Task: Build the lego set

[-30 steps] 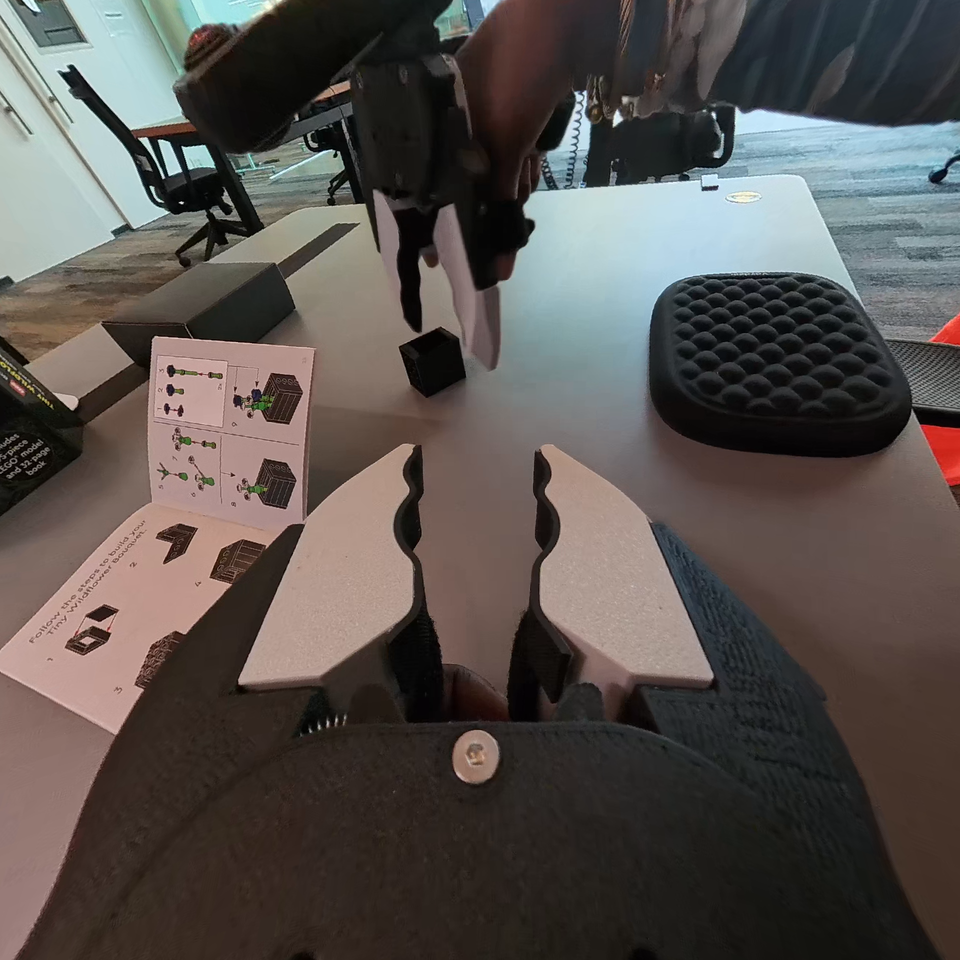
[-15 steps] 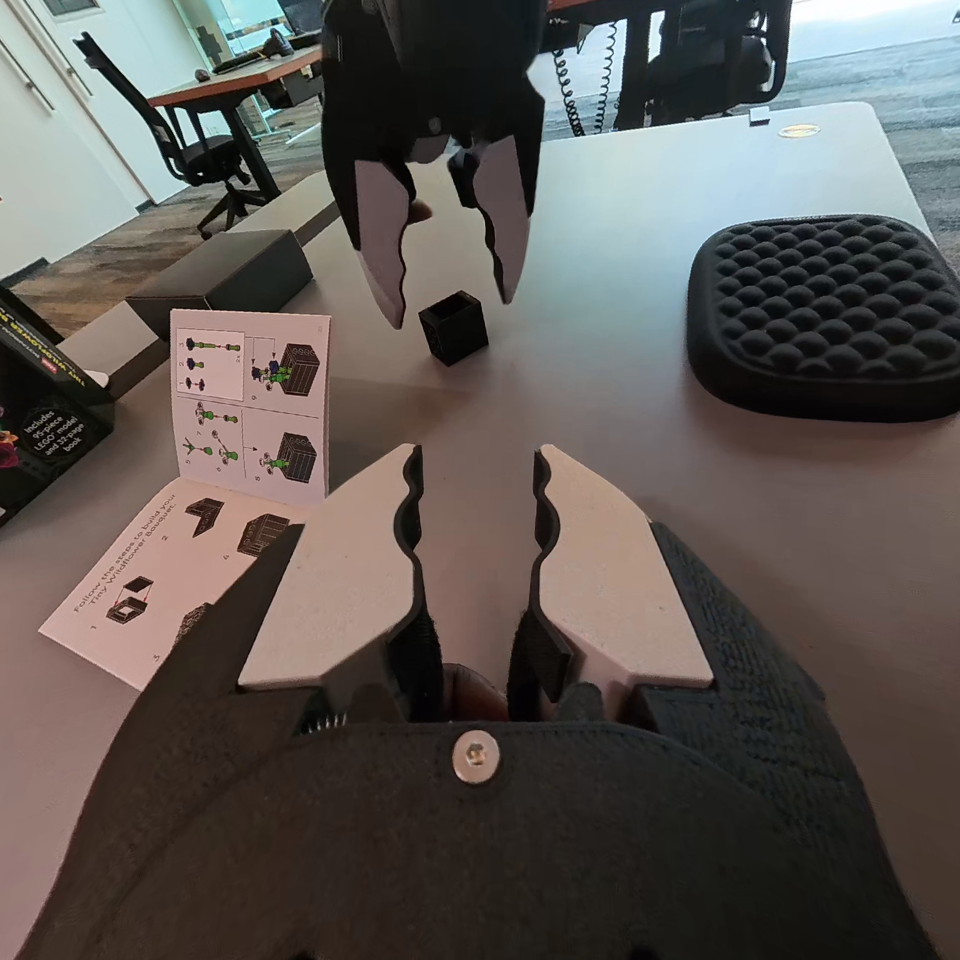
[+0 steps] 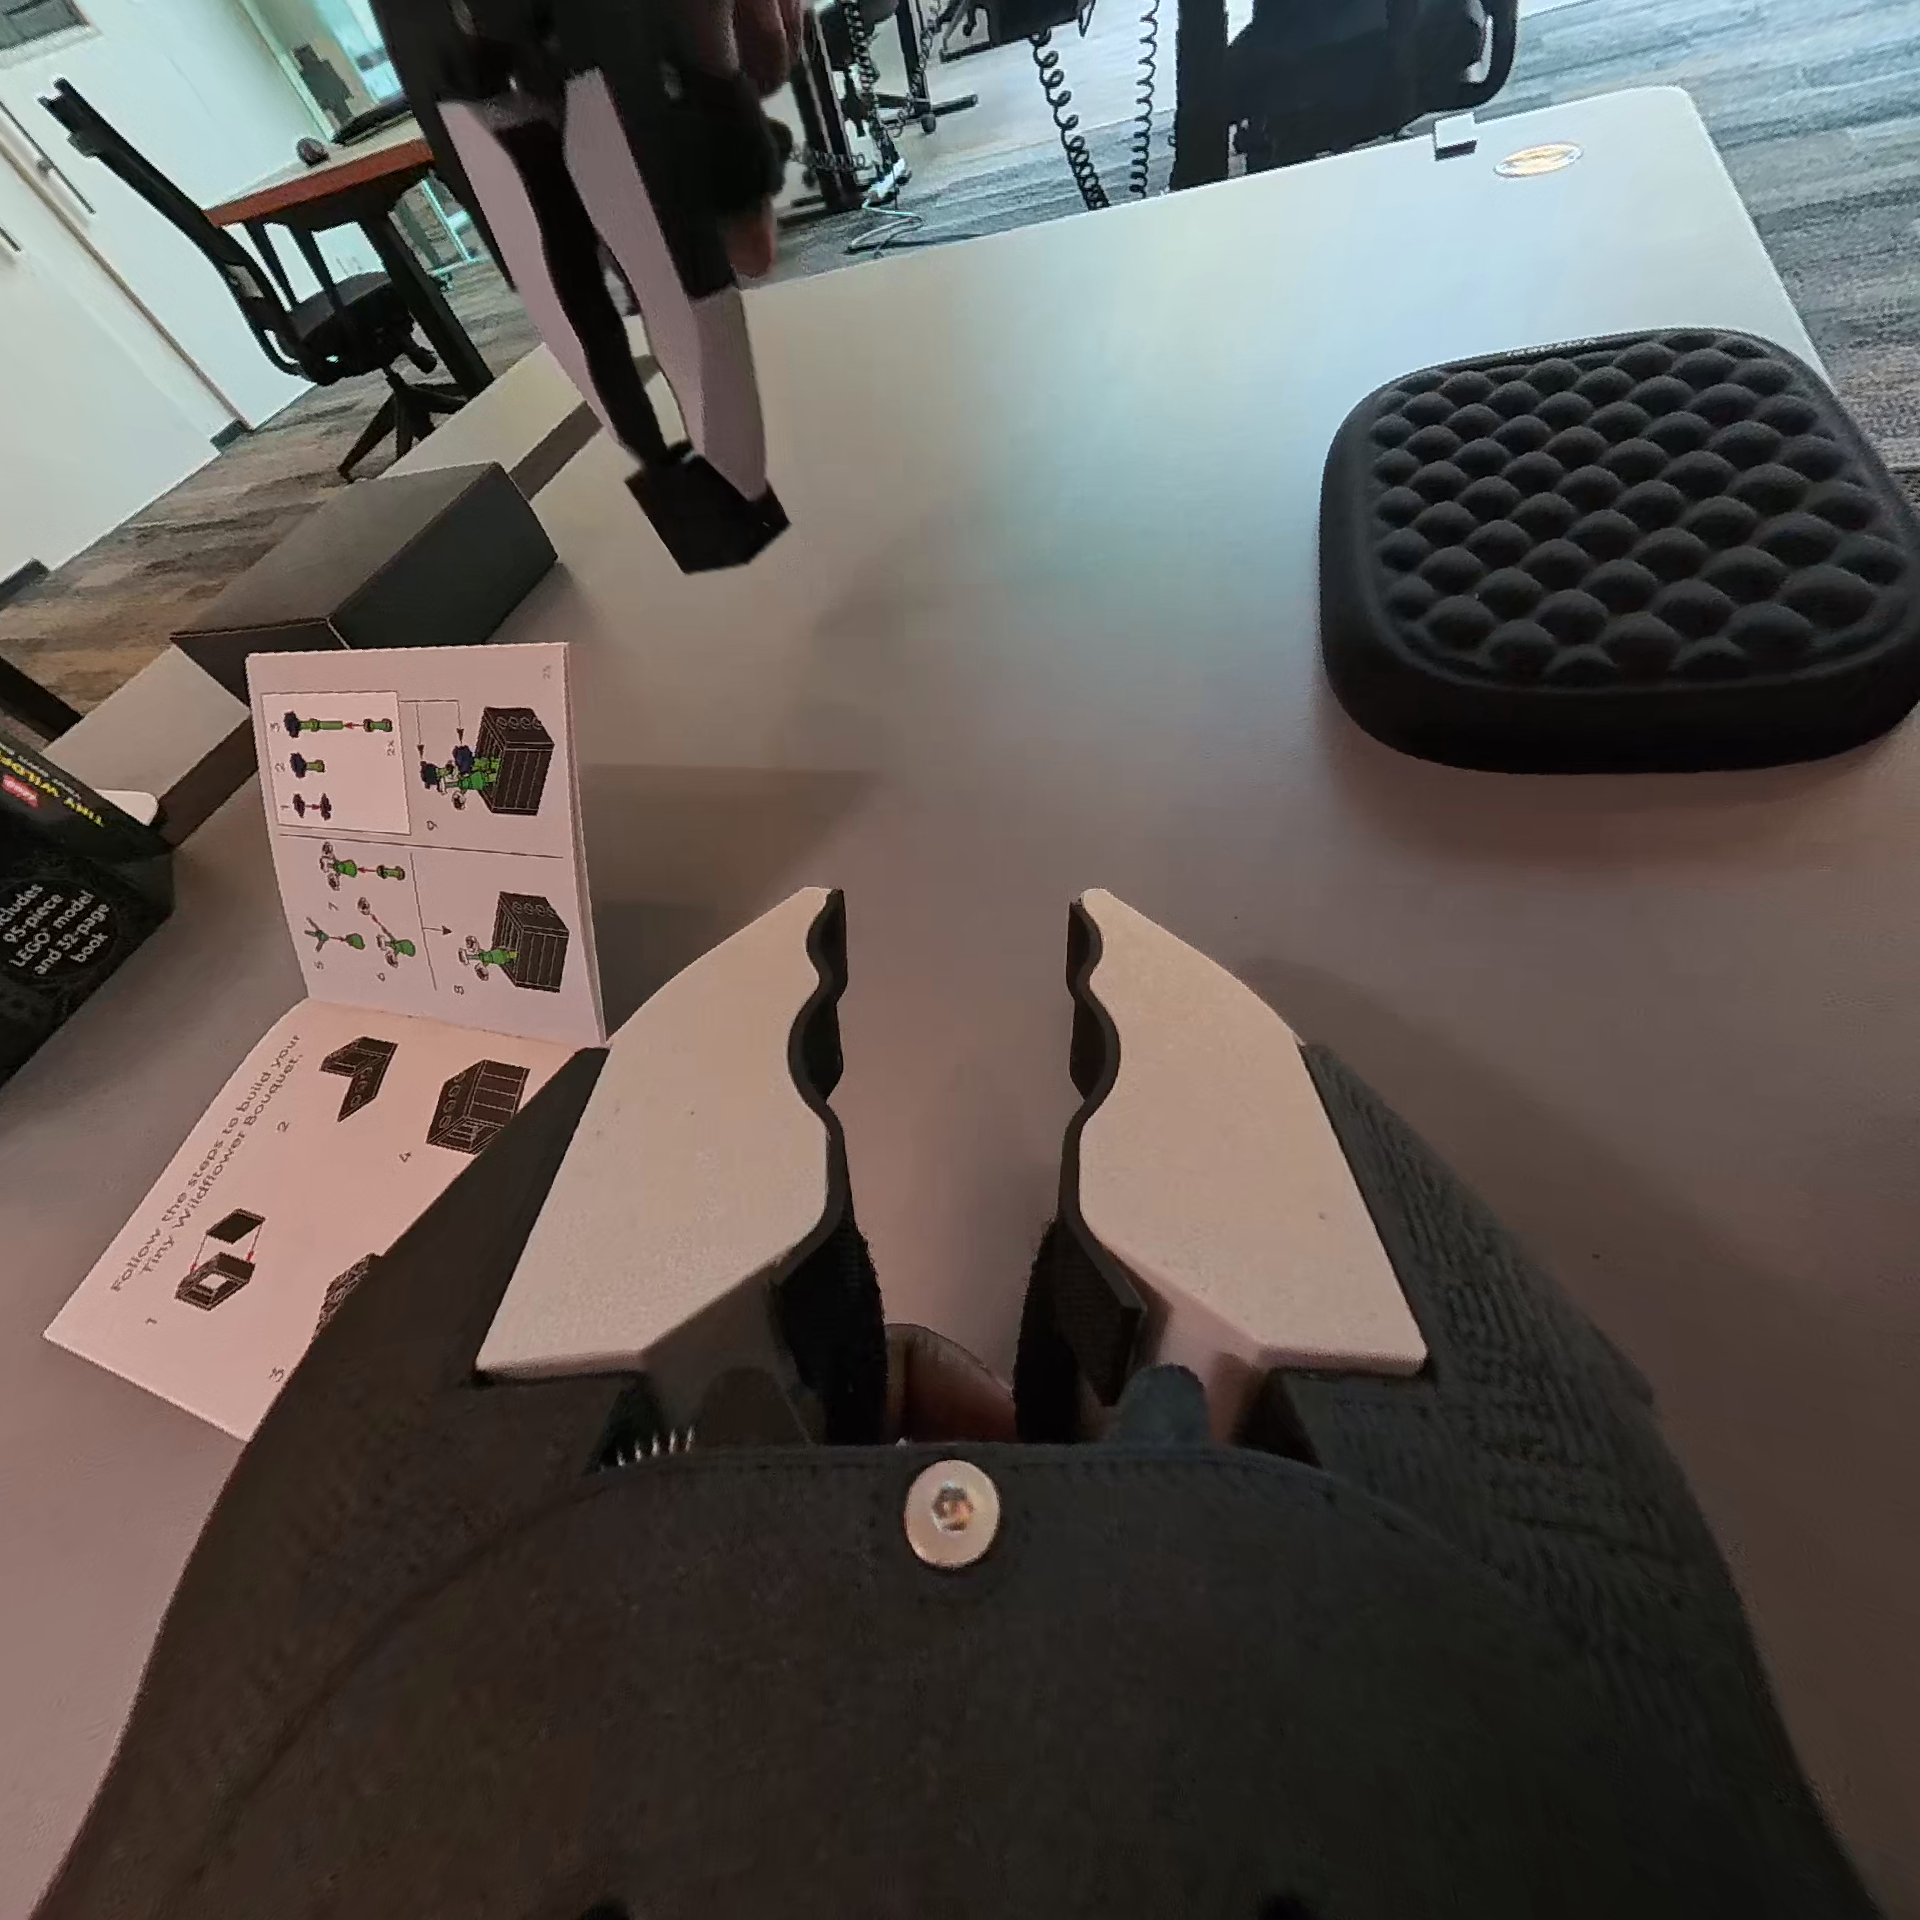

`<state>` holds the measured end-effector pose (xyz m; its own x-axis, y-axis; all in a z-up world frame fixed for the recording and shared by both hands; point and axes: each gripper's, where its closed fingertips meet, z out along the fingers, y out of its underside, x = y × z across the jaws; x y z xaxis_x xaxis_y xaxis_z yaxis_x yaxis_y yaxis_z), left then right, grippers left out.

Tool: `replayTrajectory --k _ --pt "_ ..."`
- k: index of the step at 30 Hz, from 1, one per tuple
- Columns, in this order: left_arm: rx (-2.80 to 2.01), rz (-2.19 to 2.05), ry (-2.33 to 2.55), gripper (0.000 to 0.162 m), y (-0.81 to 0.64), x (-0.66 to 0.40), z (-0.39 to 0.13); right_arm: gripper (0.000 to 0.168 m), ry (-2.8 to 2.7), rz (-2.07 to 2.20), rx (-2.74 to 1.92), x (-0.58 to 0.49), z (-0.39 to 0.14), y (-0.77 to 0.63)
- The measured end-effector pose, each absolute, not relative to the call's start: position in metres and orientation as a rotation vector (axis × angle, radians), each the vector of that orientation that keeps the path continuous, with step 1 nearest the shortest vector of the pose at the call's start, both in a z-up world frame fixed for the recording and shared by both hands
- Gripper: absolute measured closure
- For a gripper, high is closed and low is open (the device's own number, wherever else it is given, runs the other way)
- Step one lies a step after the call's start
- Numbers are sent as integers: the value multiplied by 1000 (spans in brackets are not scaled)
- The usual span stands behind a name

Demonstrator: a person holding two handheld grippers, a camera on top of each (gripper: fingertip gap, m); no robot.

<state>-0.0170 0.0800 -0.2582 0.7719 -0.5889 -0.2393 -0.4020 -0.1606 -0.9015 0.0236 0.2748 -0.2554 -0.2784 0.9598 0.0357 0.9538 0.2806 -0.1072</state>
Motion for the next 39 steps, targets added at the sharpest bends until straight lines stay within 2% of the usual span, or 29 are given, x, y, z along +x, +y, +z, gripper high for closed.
replayTrajectory --k 9,14,21,23,26,31,34,35,36,38,39 --pt "-1775 -213 753 121 80 -18 -255 127 -2388 -9 -1761 14 -269 295" --pt "-1781 -203 754 121 80 -19 -256 127 -2302 -142 -1895 19 -291 304" --pt "-1784 -201 760 121 80 -18 -257 127 -2283 -148 -1934 17 -294 305" --pt "-1783 -202 761 121 80 -18 -256 117 -2272 -101 -1958 16 -292 301" --pt "-1783 -204 755 121 80 -19 -256 99 -2175 84 -1989 3 -276 288" --pt "-1782 -209 739 121 80 -19 -254 100 -1773 853 -1923 -53 -228 224" --pt "-1786 -213 739 121 80 -19 -255 96 -1587 1120 -2001 -69 -238 200" --pt "-1788 -213 742 121 80 -18 -255 98 -1532 1184 -2039 -73 -245 197" --pt "-1789 -211 744 121 80 -18 -256 109 -1468 1243 -2075 -76 -252 196" --pt "-1791 -204 744 121 81 -19 -256 149 -1320 1421 -2100 -81 -254 193" --pt "-1792 -197 738 121 81 -20 -256 160 -1244 1494 -2106 -81 -253 193"
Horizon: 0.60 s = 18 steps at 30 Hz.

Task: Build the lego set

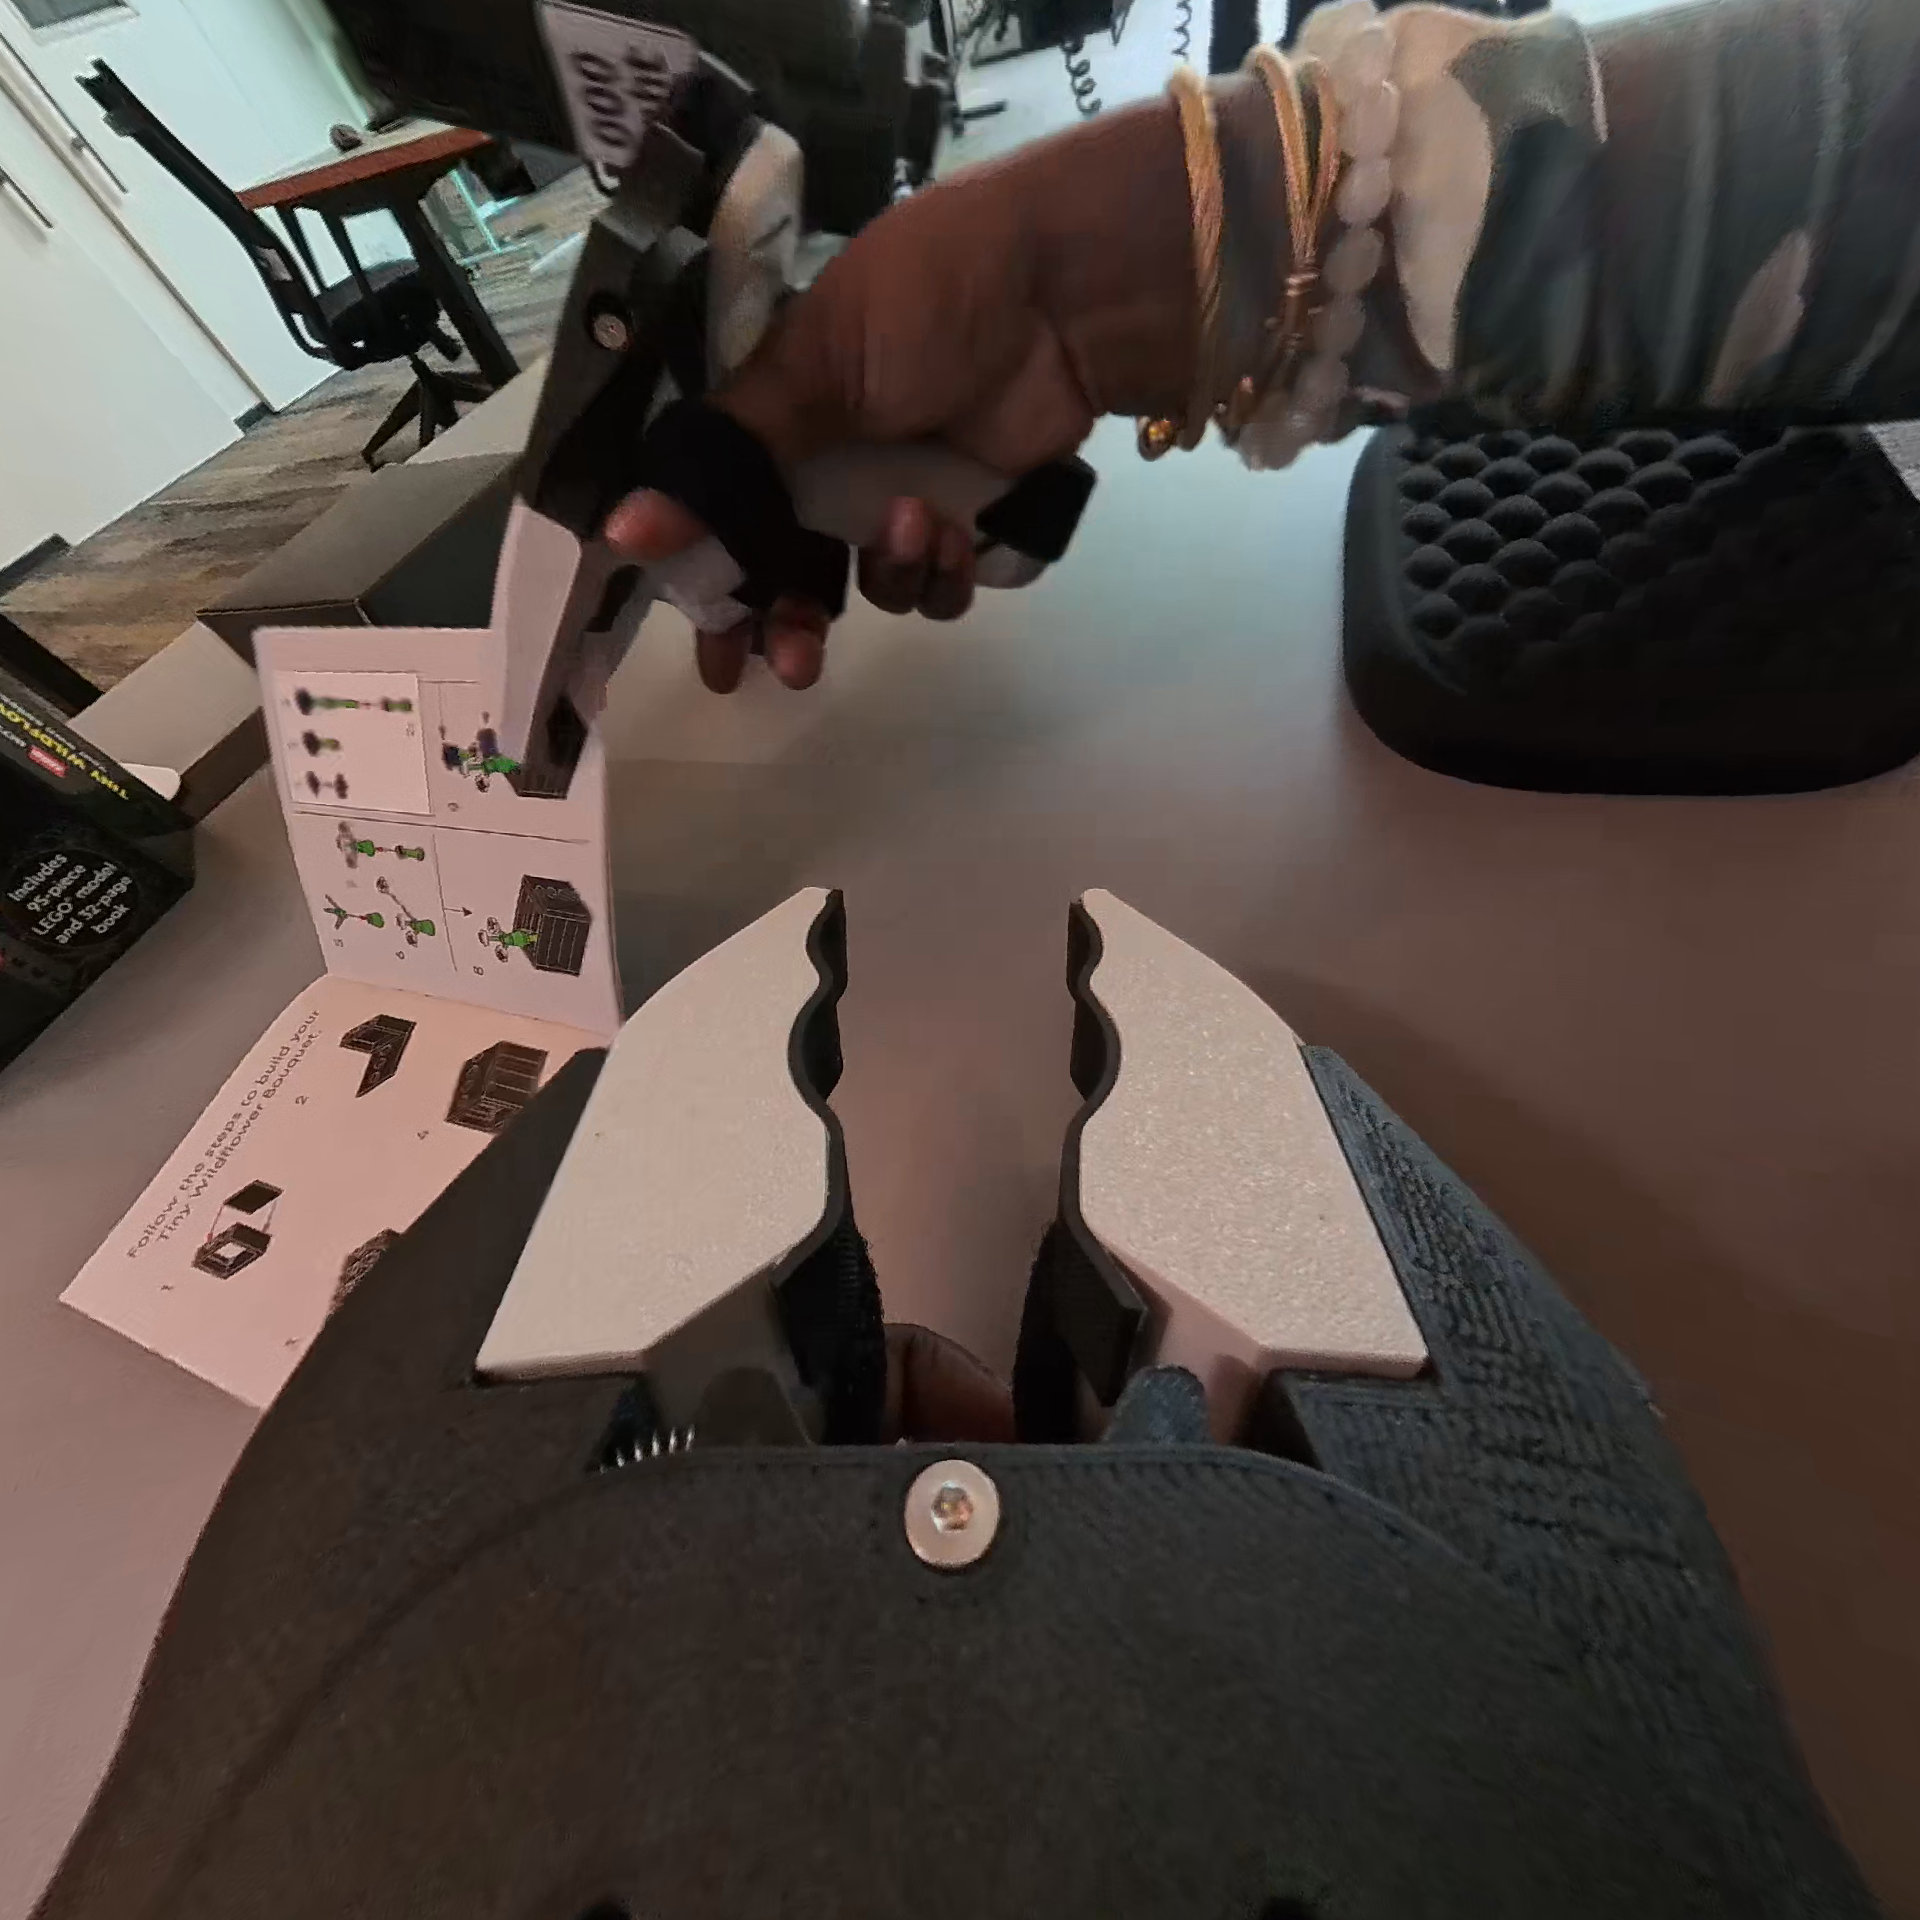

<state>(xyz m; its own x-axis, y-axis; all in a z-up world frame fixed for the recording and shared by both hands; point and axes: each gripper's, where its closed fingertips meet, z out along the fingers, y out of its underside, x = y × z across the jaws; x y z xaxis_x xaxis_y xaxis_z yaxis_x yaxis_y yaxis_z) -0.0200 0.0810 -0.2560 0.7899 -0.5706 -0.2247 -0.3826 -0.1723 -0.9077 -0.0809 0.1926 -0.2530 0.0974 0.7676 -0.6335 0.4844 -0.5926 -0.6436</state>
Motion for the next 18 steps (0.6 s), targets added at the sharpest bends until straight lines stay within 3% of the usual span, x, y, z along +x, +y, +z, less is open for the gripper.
replayTrajectory --k 9,12,18 --pt "-1842 -68 556 122 93 -47 -254 164 -1104 1624 -2228 -20 -274 155" --pt "-1910 50 623 142 95 -50 -268 159 -1141 1499 -2235 -3 -286 144" --pt "-2105 87 772 161 93 -42 -305 139 -1398 890 -2171 17 -293 148"
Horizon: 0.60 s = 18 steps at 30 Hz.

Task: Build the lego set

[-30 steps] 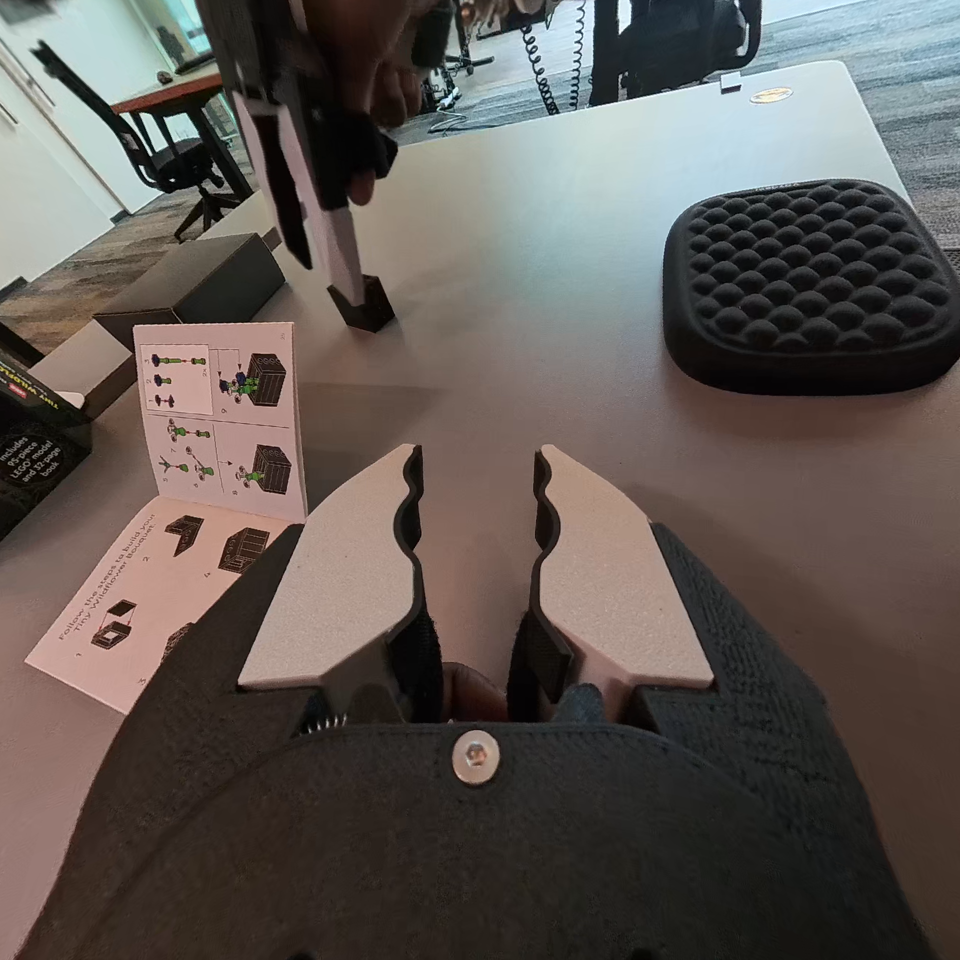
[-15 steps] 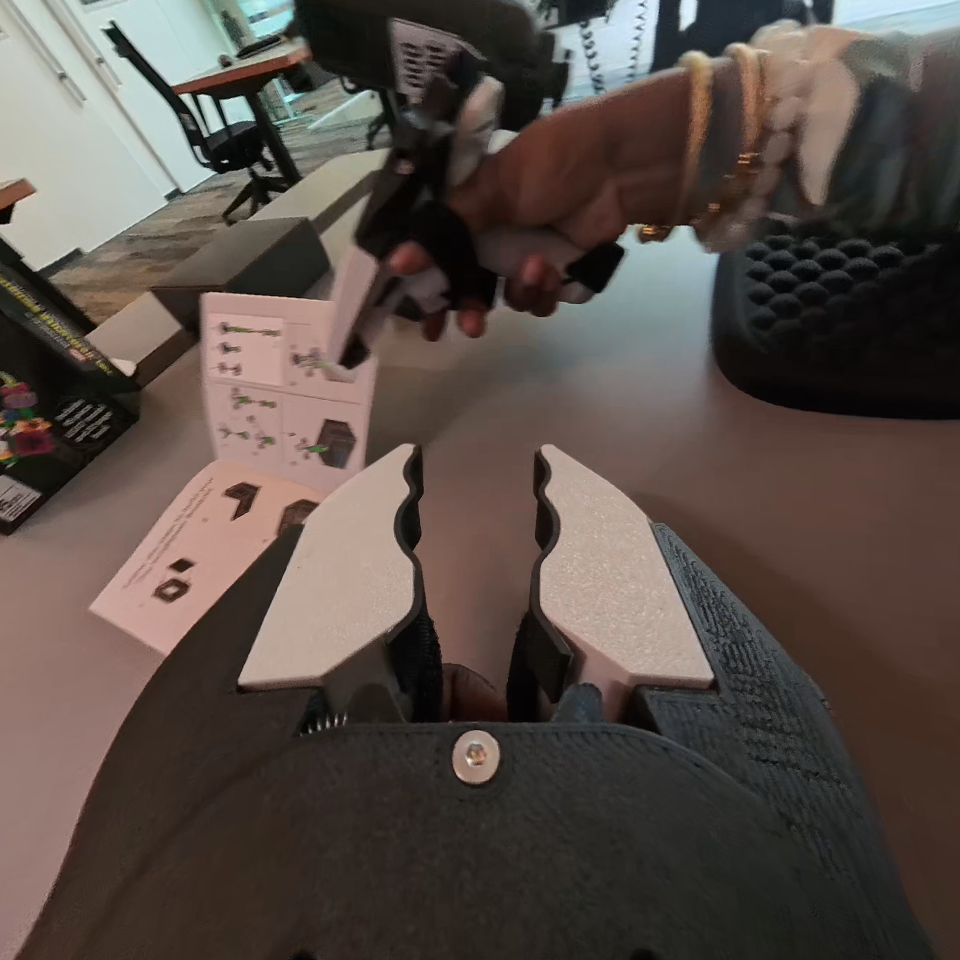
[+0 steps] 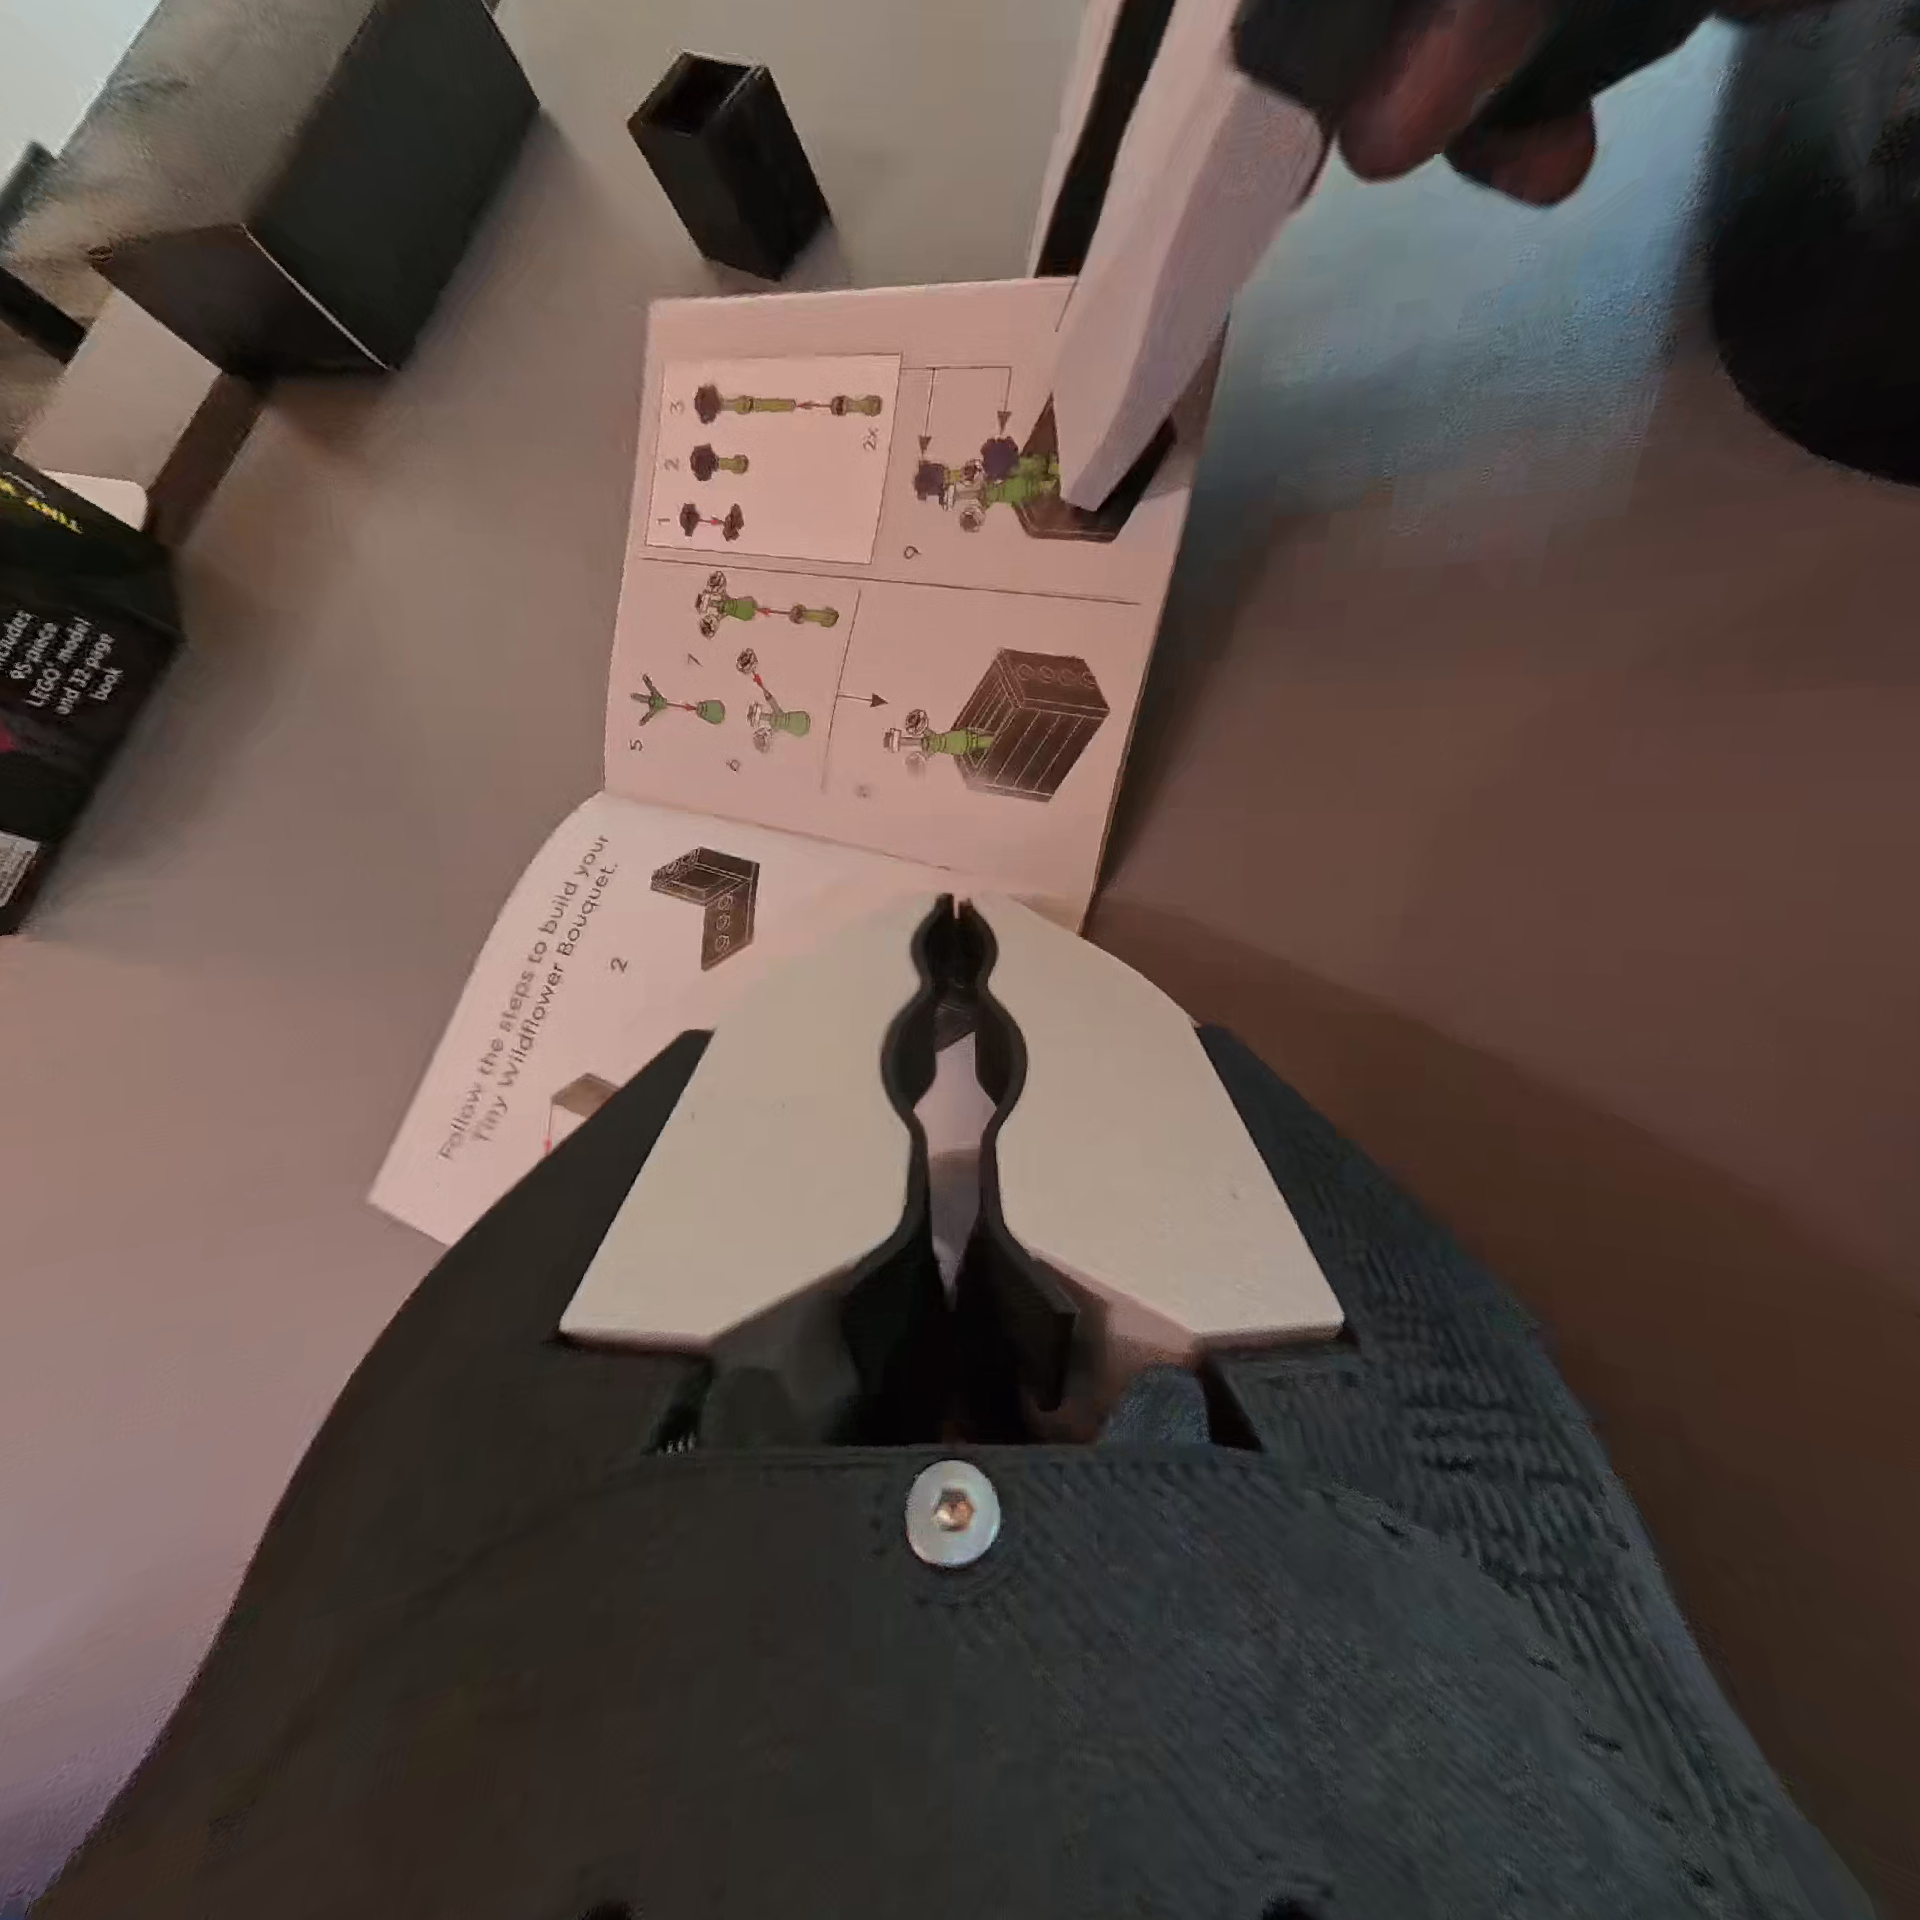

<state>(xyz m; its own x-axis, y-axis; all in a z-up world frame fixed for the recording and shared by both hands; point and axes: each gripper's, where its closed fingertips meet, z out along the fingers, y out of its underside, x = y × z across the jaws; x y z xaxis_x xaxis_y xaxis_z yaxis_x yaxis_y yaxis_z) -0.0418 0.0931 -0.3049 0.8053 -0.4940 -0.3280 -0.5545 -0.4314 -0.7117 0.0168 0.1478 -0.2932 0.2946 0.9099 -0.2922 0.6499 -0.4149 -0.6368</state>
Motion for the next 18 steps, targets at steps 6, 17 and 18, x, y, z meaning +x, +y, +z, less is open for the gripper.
replayTrajectory --k 6,17,18 --pt "-2091 118 803 162 93 -40 -306 144 -1765 119 -1873 21 -304 164" --pt "-2095 81 804 162 90 -42 -306 148 -1650 512 -1635 -40 -247 154" --pt "-2094 80 812 162 89 -42 -306 148 -1632 596 -1518 -54 -238 147"
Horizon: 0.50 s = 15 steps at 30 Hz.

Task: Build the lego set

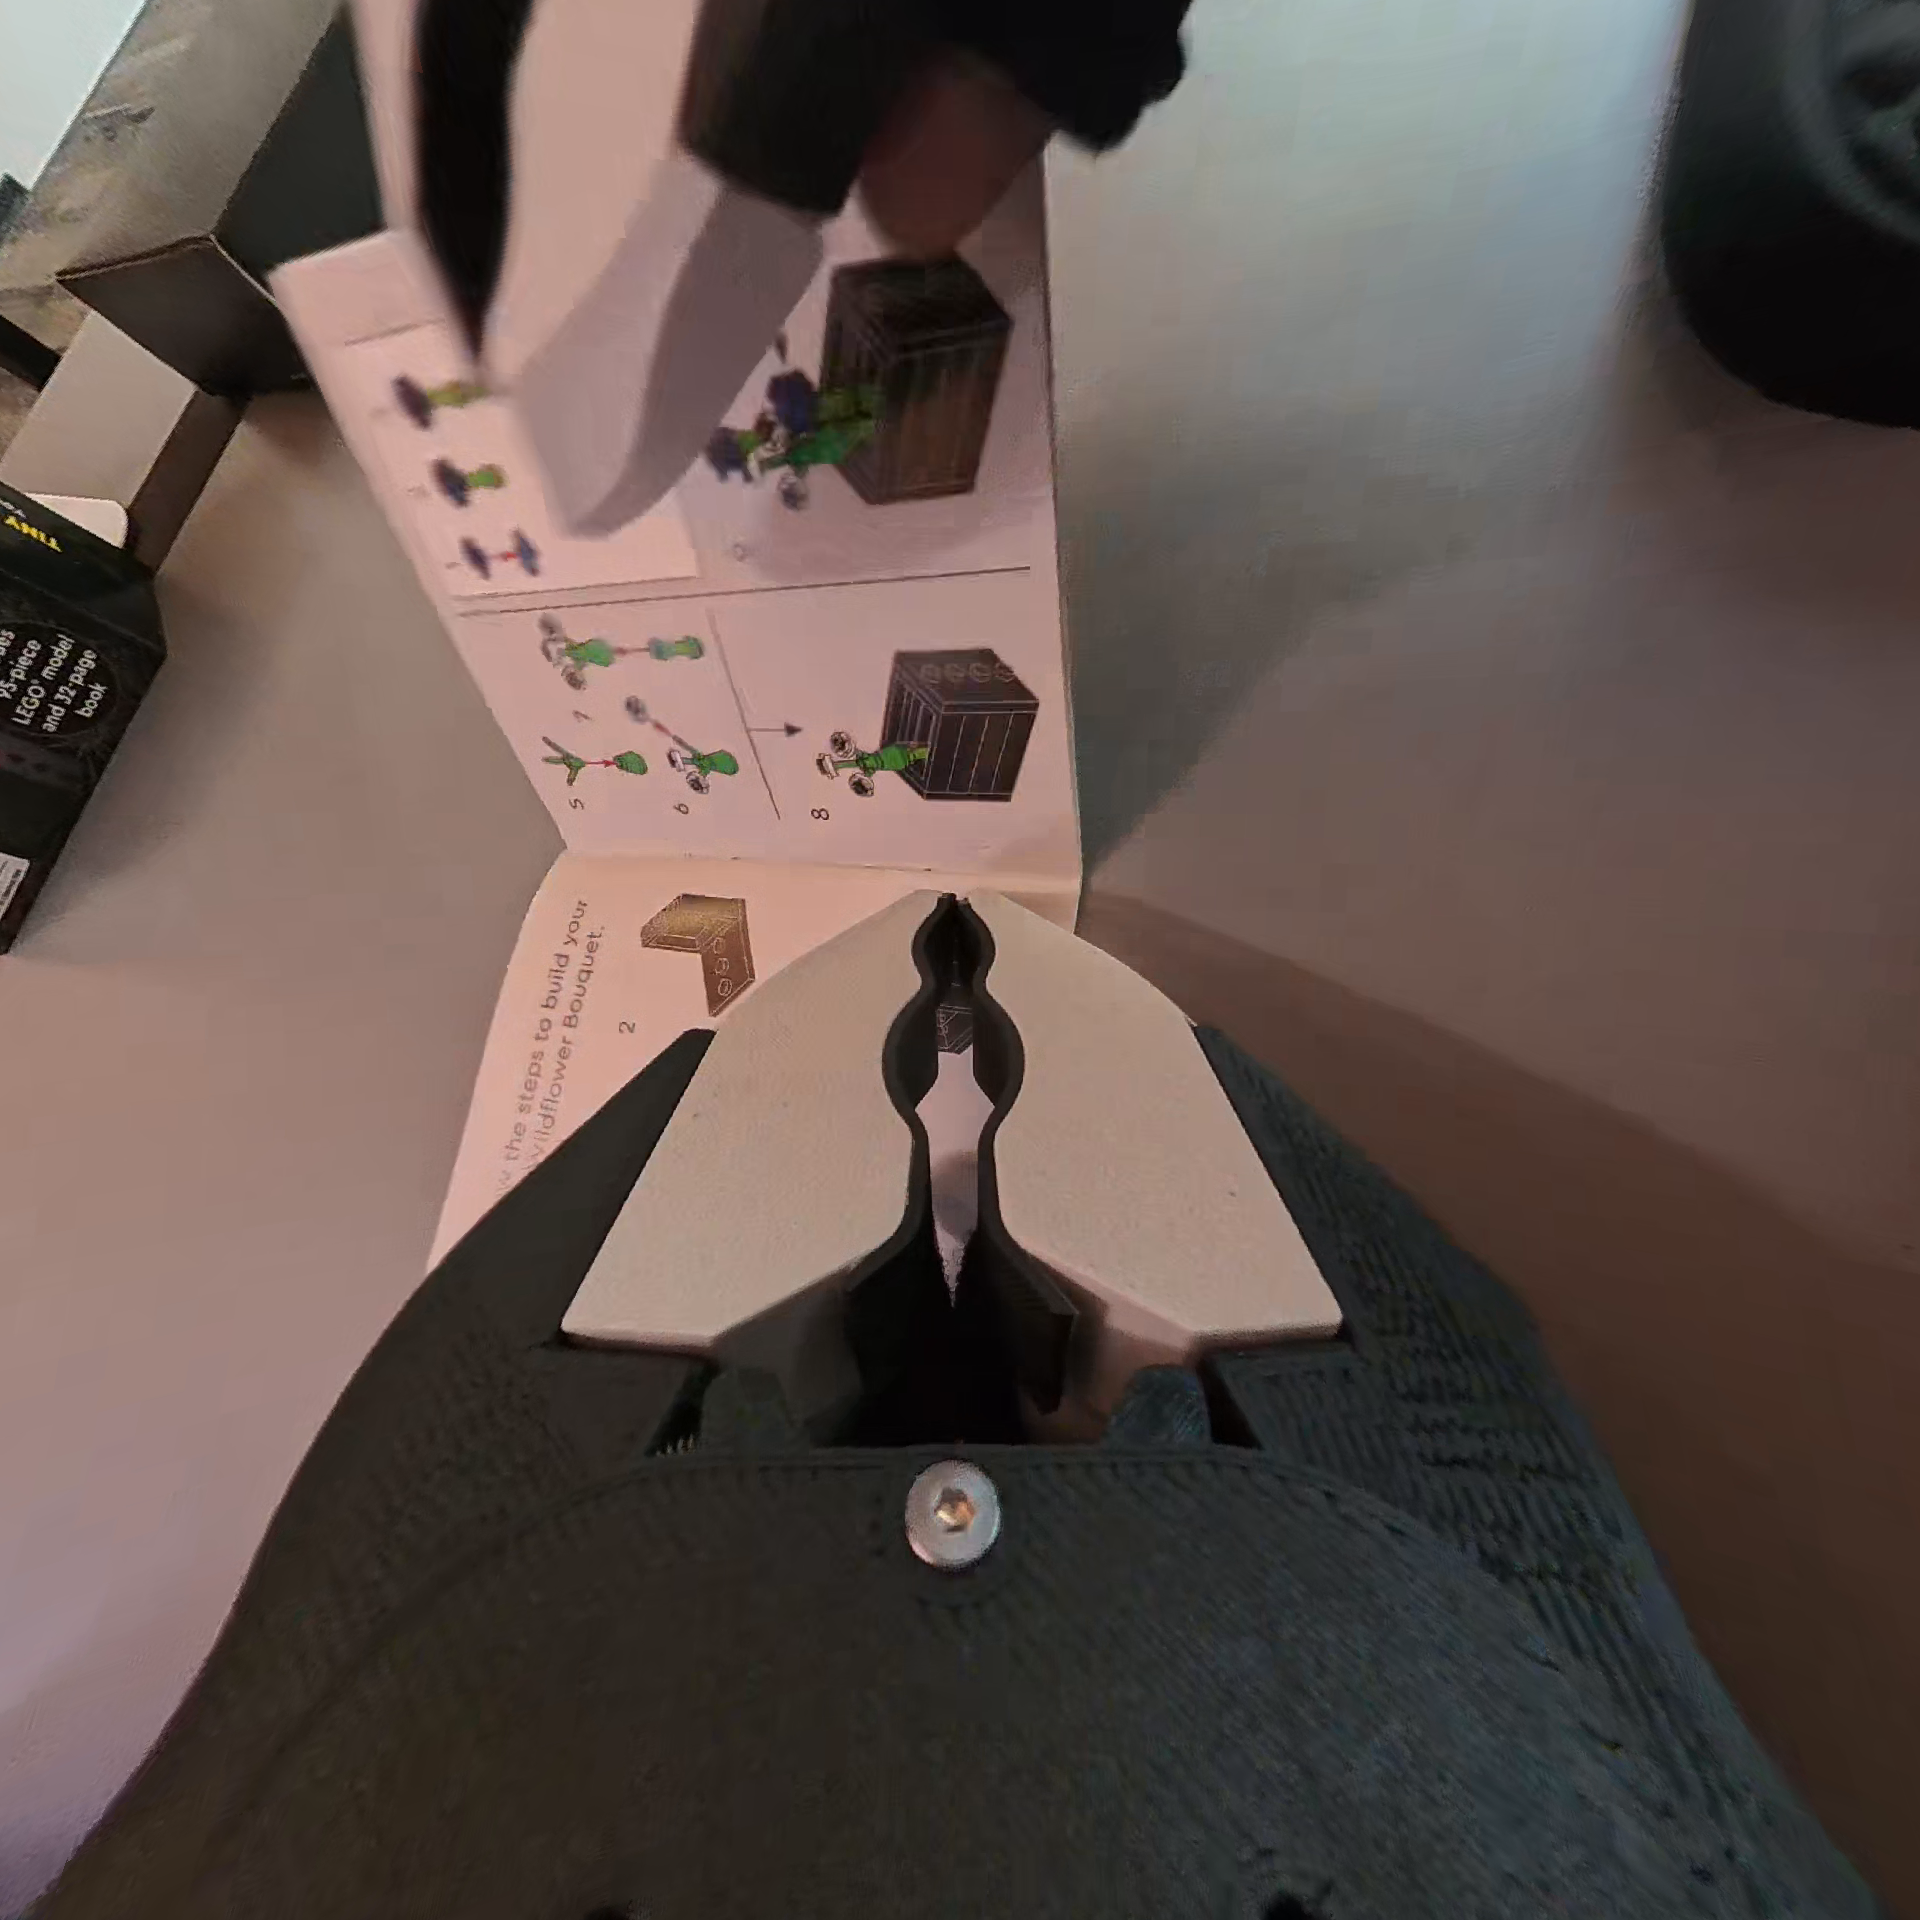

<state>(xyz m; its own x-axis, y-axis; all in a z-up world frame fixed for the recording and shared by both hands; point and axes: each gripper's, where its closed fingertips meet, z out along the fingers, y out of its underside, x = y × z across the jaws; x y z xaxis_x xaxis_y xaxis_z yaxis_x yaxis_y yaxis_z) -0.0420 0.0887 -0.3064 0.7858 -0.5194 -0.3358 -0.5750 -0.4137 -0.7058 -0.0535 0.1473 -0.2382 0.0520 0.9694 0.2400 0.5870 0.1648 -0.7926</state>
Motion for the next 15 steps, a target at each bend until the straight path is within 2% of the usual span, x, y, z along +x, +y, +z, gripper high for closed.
replayTrajectory --k 1,2,8,15 --pt "-2097 84 815 162 87 -43 -306 157 -1641 651 -1414 -62 -236 140" --pt "-2101 91 816 162 86 -45 -307 160 -1627 646 -1360 -67 -238 140" --pt "-2120 48 775 162 84 -51 -307 153 -1677 444 -1515 -45 -282 170" --pt "-2114 66 798 162 84 -50 -307 167 -1806 363 -1523 -34 -306 161"
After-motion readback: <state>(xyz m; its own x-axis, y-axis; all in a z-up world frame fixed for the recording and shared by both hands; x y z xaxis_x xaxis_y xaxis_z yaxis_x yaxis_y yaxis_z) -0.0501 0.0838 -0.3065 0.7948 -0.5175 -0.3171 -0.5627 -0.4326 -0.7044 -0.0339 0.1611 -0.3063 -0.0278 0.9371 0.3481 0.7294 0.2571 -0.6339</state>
